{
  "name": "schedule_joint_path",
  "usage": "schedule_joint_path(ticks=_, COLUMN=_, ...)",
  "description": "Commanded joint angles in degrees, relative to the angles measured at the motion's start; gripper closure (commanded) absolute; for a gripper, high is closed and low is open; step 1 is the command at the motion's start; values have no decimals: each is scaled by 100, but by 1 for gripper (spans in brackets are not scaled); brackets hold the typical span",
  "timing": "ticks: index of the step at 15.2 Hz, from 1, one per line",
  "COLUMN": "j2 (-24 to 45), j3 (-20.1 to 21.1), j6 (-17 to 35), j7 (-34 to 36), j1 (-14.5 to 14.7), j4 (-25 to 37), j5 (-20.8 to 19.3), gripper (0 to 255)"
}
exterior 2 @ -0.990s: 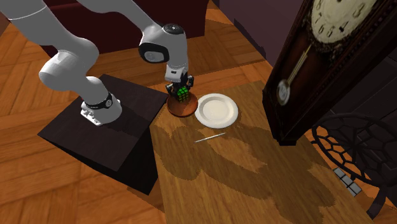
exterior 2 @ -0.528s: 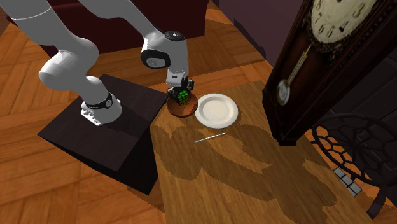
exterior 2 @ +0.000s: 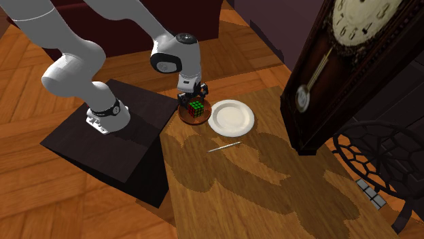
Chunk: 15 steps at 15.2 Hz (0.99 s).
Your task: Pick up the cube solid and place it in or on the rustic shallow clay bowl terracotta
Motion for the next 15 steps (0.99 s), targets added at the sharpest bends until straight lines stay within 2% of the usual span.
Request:
schedule_joint_path(ticks=1, j2=0, j3=0, j6=0, j7=0, j1=0, j4=0, j5=0, gripper=0)
schedule_joint_path(ticks=3, j2=0, j3=0, j6=0, j7=0, j1=0, j4=0, j5=0, gripper=0)
schedule_joint_path(ticks=7, j2=-775, j3=-41, j6=-900, j7=-223, j1=63, j4=144, j5=301, gripper=0)
schedule_joint_path(ticks=15, j2=-775, j3=-46, j6=-900, j7=-222, j1=67, j4=144, j5=300, gripper=0)
